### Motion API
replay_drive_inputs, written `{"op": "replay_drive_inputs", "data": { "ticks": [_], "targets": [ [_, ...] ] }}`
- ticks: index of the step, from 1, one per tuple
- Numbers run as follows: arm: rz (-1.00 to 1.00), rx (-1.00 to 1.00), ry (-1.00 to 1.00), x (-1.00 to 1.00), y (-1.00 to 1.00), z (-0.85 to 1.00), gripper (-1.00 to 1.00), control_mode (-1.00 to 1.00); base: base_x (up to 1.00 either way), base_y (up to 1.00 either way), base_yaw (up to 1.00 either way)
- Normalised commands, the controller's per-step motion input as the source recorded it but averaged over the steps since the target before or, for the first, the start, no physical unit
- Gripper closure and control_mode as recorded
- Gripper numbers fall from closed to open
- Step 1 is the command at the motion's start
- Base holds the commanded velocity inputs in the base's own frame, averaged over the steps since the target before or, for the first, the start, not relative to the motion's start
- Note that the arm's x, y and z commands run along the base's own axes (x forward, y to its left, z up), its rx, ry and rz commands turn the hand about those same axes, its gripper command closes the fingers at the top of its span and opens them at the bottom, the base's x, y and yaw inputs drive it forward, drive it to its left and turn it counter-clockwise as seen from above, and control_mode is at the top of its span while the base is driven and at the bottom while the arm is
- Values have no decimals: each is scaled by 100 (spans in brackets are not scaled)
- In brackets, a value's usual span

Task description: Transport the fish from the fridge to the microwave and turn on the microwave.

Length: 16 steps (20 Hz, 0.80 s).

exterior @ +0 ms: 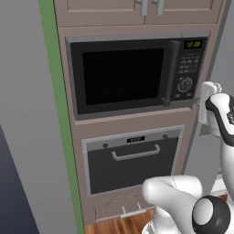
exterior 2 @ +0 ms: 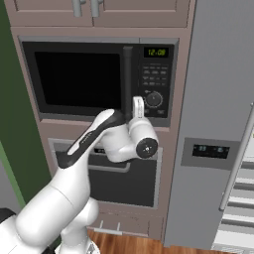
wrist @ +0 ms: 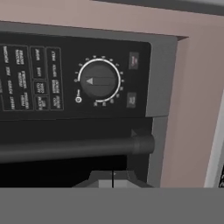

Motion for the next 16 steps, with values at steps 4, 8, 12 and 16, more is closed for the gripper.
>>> {"op": "replay_drive_inputs", "data": {
  "ticks": [4,8,12,16],
  "targets": [
    [-2,3,3,16,0,-14,100,-100,0,0,0],
    [-2,4,2,19,0,-11,100,-100,0,0,0],
    [-2,6,1,24,0,-10,100,-100,0,0,0],
    [-2,8,0,26,0,-11,100,-100,0,0,0]
  ]
}}
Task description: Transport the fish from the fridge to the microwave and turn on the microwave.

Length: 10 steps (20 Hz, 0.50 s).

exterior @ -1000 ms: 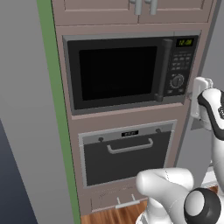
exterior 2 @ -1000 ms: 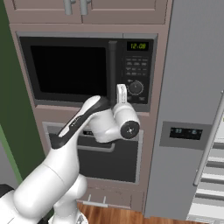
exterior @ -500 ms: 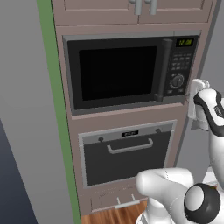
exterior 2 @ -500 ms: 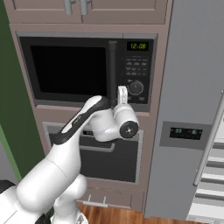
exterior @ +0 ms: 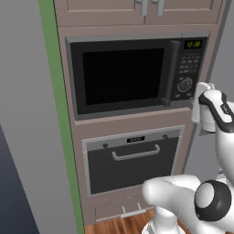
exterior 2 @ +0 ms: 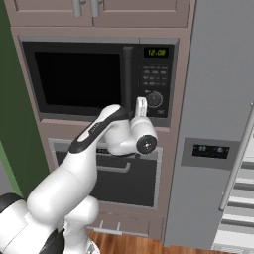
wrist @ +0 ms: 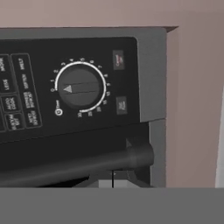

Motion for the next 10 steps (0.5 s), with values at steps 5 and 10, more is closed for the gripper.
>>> {"op": "replay_drive_inputs", "data": {
  "ticks": [5,10],
  "targets": [
    [-2,10,0,19,-3,-1,100,-100,0,0,0],
    [-1,9,0,13,-2,-3,100,-100,0,0,0]
  ]
}}
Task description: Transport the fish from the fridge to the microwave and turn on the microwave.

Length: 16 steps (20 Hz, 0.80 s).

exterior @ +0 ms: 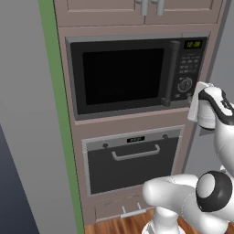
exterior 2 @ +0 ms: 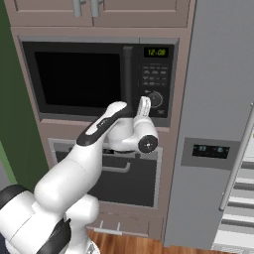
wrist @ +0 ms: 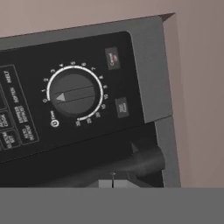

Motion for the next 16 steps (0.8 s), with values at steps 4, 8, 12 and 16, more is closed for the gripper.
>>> {"op": "replay_drive_inputs", "data": {
  "ticks": [4,8,12,16],
  "targets": [
    [0,6,0,3,-3,-3,100,-100,0,0,0],
    [0,5,0,0,-1,-1,100,-100,0,0,0],
    [0,4,0,0,-6,0,100,-100,0,0,0],
    [0,0,0,1,-8,-1,100,-100,0,0,0]
  ]
}}
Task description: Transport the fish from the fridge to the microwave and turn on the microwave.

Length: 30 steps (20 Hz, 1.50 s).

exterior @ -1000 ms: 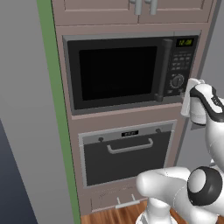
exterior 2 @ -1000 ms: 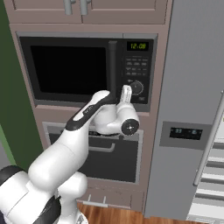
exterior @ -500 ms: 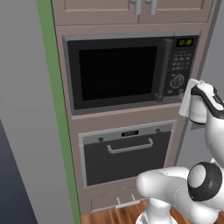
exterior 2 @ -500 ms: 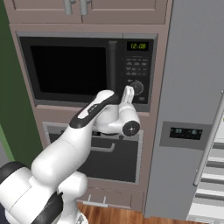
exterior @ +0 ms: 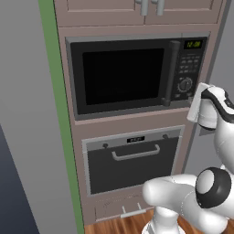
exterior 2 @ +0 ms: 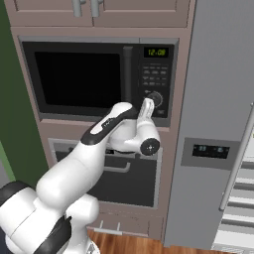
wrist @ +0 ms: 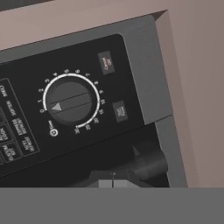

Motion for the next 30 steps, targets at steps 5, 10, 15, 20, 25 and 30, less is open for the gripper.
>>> {"op": "replay_drive_inputs", "data": {
  "ticks": [5,10,15,20,25,30],
  "targets": [
    [0,0,0,3,-2,-3,100,-100,0,0,0],
    [0,0,0,7,0,-6,100,-100,0,0,0],
    [0,-1,0,14,0,-10,100,-100,0,0,0],
    [0,0,0,15,0,-10,100,-100,0,0,0],
    [0,0,0,15,0,-11,100,-100,0,0,0],
    [-1,0,0,16,0,-3,100,-100,0,0,0]
  ]
}}
